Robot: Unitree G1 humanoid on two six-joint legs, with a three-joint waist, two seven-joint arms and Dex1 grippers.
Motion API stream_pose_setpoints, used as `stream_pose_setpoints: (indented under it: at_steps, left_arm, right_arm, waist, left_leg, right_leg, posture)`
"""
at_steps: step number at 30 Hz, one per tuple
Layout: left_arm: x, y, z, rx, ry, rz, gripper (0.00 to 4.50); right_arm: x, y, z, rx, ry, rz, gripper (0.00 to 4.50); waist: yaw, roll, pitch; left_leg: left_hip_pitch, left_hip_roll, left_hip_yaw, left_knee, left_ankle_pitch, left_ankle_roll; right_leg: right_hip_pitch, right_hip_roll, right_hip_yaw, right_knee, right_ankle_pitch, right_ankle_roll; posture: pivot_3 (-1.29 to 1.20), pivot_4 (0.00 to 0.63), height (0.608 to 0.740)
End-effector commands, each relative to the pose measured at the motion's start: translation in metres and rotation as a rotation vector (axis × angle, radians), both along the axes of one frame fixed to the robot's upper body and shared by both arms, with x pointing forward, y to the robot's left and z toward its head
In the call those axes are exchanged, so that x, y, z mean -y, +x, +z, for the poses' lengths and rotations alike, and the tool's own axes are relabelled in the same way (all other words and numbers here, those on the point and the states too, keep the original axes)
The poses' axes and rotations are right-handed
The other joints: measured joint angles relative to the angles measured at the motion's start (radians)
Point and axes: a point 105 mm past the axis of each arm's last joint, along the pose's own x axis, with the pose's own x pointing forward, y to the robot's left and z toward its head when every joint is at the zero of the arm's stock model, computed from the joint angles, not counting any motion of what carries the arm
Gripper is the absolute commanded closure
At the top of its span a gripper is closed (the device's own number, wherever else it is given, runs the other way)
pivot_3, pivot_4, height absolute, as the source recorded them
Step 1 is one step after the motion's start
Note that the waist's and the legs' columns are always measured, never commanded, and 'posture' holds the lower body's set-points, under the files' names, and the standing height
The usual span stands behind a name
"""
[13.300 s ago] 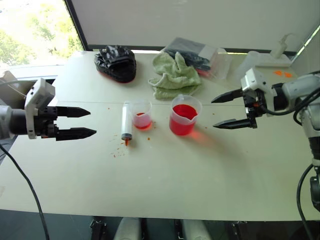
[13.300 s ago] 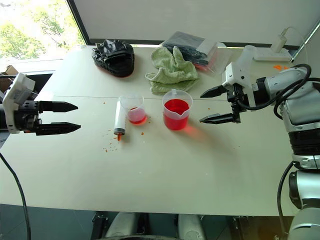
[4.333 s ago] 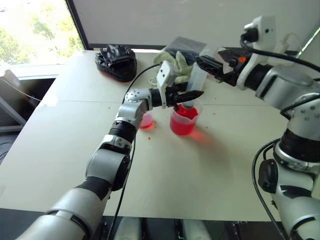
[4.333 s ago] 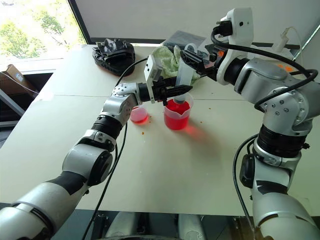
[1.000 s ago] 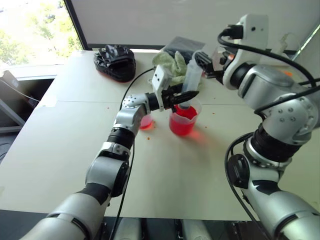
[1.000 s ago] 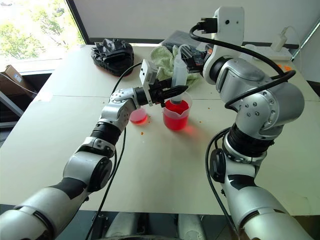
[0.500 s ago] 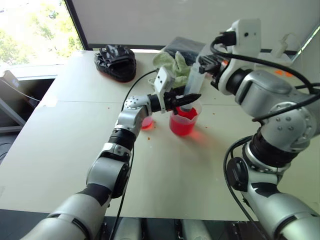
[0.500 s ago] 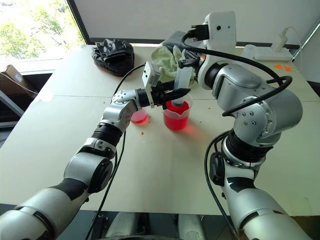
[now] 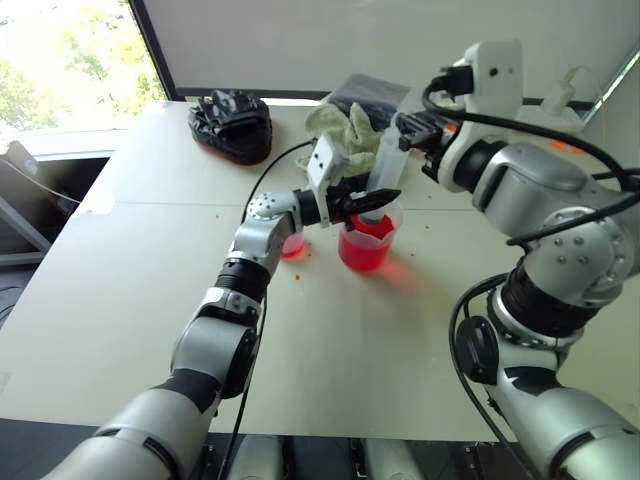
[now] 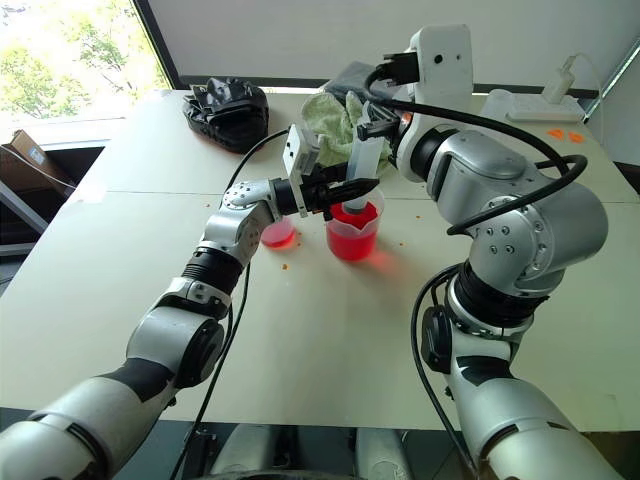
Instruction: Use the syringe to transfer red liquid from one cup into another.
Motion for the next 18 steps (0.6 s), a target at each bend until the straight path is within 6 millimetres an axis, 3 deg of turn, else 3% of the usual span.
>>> stream_pose_setpoints:
  at_steps: [1, 18]
  left_arm:
    - [0.002, -0.007, 0.008, 0.048, -0.003, -0.038, 3.11]
    - [0.003, -0.008, 0.004, 0.048, 0.024, -0.044, 3.11]
  right_arm:
    - [0.015, 0.002, 0.001, 0.010, 0.000, -0.069, 4.41]
    - [0.033, 0.005, 0.026, 0.092, 0.011, -0.118, 4.41]
  waist:
    - [0.000, 0.000, 0.000]
    - [-0.001, 0.000, 0.000]
  left_leg:
    - [0.000, 0.000, 0.000, 0.000, 0.000, 0.000]
    - [0.000, 0.000, 0.000, 0.000, 0.000, 0.000]
  right_leg:
    - [0.000, 0.000, 0.000, 0.000, 0.000, 0.000]
    - [0.000, 0.000, 0.000, 0.000, 0.000, 0.000]
  posture:
    - [0.00, 0.150, 0.711]
    - [0.00, 0.150, 0.711]
